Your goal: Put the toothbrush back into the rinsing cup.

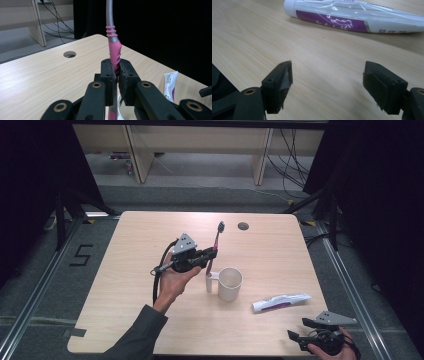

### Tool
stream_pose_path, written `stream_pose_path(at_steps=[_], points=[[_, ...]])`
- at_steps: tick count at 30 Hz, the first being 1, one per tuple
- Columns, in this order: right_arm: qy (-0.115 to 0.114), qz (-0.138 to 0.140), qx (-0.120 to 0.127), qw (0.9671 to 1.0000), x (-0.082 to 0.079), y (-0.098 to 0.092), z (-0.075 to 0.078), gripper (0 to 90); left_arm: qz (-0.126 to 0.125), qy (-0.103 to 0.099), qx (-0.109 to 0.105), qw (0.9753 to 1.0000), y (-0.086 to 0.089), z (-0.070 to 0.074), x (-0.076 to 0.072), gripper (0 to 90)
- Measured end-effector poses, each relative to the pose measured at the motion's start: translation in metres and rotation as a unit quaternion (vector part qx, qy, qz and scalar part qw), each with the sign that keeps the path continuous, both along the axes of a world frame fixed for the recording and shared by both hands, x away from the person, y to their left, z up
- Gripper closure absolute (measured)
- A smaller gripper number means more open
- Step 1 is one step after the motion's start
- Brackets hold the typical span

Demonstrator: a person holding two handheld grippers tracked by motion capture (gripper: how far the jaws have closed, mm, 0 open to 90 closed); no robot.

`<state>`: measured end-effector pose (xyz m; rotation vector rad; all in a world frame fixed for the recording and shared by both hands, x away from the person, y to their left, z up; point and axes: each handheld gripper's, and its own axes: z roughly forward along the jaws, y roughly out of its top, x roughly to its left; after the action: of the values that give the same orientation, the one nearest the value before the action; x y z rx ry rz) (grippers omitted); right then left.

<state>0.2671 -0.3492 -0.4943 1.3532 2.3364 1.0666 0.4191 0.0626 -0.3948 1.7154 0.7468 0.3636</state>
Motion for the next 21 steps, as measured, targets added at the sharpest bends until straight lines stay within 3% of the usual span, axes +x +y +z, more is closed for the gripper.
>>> stream_pose_path(at_steps=[2, 3, 5, 8, 21], points=[[0.003, 0.000, 0.003, 1.0000, 0.000, 0.000, 0.000, 24.7, 0.000, 0.000, 0.001, 1.0000, -0.001, -0.001, 0.001, 82.1], [-0.022, 0.016, -0.004, 0.9996, 0.003, -0.002, 0.000, 24.7, -0.001, 0.000, 0.001, 1.0000, -0.002, -0.001, 0.001, 82.1], [-0.002, 0.001, 0.002, 1.0000, 0.000, 0.000, 0.000, 24.7, -0.001, 0.001, 0.000, 1.0000, -0.002, -0.002, 0.001, 82.1], [0.003, 0.002, 0.004, 1.0000, 0.000, 0.000, 0.001, 24.7, 0.000, 0.002, -0.002, 1.0000, -0.002, -0.004, 0.001, 82.1], [-0.002, 0.001, 0.001, 1.0000, 0.000, -0.001, 0.000, 24.7, 0.003, 0.009, -0.002, 1.0000, -0.003, -0.017, 0.001, 82.0]])
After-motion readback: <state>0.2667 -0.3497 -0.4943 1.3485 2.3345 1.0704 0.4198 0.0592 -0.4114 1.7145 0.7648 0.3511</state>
